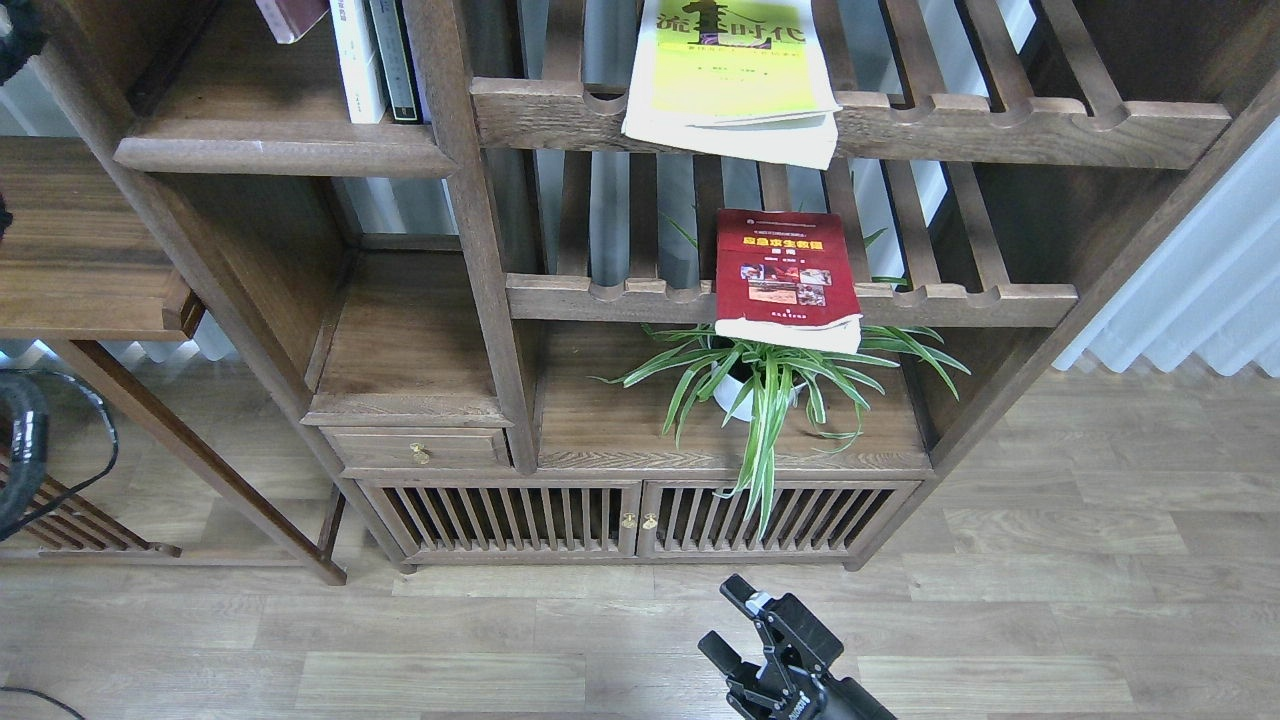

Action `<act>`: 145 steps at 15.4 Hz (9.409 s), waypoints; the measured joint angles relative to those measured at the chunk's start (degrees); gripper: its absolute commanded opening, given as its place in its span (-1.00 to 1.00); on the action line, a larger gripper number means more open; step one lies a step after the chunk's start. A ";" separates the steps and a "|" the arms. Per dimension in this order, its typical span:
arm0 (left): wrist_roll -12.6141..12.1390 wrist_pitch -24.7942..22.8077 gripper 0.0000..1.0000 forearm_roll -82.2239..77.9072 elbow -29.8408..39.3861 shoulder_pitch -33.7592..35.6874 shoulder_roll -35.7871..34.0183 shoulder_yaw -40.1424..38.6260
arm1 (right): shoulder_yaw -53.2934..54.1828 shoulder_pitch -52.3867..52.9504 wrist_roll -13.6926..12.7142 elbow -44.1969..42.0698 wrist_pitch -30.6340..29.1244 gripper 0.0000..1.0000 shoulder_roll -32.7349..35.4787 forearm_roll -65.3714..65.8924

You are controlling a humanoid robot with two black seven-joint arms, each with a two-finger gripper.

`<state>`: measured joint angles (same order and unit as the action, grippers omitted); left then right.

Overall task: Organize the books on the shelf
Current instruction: 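Push the maroon book into the upper compartment and release with the left gripper, then withdraw the left gripper and raise the right gripper toward the shelf, then reach the right gripper up and grasp the yellow-green book on the top shelf, then pull the yellow-green book out and lower it toward the left gripper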

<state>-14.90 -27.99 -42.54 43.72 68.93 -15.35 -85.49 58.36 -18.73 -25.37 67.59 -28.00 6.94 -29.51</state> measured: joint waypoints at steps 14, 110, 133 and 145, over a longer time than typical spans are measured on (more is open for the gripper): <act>6.76 0.00 0.04 1.81 -12.51 4.11 4.00 5.19 | 0.15 -0.34 0.02 0.09 0.00 0.97 0.01 -0.11; 10.71 -0.01 0.99 28.24 19.98 -68.73 3.37 -1.79 | 11.81 40.65 29.50 19.52 30.71 -0.91 -6.93 15.57; 10.23 -0.01 0.99 29.62 16.86 -67.43 4.36 2.69 | 24.77 8.24 29.13 29.53 -0.01 -0.90 1.85 -8.12; 10.15 -0.01 0.99 29.53 16.91 -67.52 4.37 4.39 | 26.23 -9.69 25.40 23.97 0.01 -0.89 11.44 -14.01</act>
<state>-4.74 -28.00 -13.01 60.63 1.41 -10.98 -81.11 84.60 -28.42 0.03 91.56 -27.99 18.38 -43.52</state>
